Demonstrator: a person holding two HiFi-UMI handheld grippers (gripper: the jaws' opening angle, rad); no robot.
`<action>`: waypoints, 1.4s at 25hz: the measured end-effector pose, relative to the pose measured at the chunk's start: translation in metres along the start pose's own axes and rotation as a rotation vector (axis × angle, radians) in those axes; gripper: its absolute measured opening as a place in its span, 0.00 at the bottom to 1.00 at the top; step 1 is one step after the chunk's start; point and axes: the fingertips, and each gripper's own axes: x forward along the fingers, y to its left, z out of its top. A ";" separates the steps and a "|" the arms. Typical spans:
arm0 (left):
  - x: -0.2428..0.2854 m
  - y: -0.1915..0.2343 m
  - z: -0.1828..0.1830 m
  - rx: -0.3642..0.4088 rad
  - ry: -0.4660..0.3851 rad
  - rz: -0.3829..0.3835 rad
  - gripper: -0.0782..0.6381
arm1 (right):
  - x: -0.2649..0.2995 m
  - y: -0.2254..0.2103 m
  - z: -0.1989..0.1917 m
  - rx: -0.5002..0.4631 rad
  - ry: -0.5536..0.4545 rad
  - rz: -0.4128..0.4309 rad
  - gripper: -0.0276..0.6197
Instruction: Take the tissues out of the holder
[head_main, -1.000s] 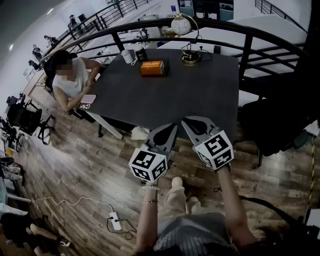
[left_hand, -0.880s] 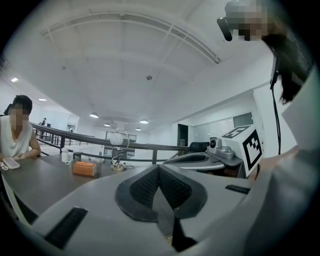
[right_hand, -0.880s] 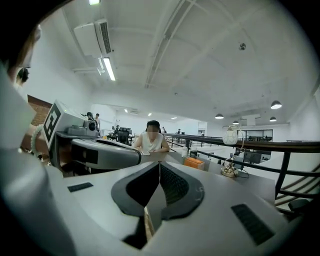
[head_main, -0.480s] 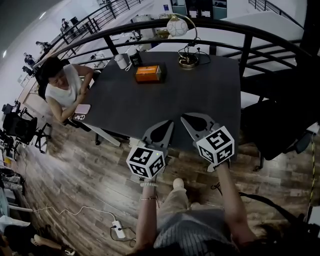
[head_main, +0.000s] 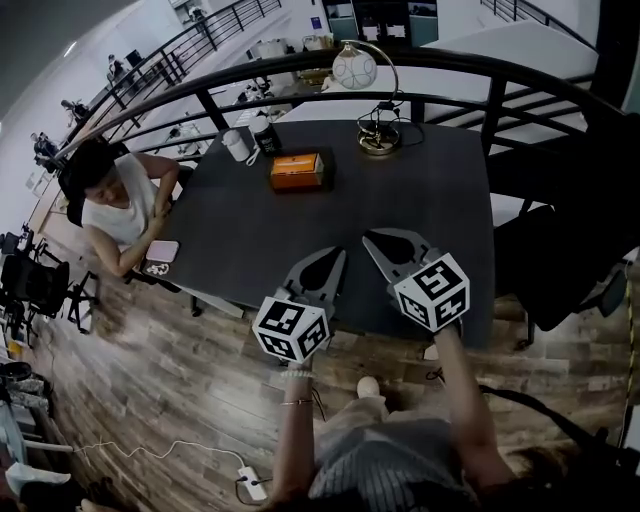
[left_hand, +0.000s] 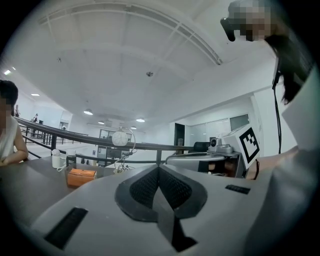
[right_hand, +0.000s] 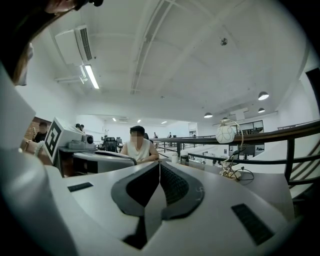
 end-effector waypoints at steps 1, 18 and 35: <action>0.002 0.006 0.000 0.001 0.002 -0.004 0.12 | 0.006 -0.003 0.001 -0.003 0.002 -0.005 0.07; 0.045 0.067 -0.013 -0.042 0.052 -0.071 0.12 | 0.069 -0.044 -0.008 -0.037 0.088 -0.053 0.07; 0.120 0.149 -0.017 -0.079 0.093 0.005 0.12 | 0.155 -0.119 -0.011 0.006 0.108 0.065 0.18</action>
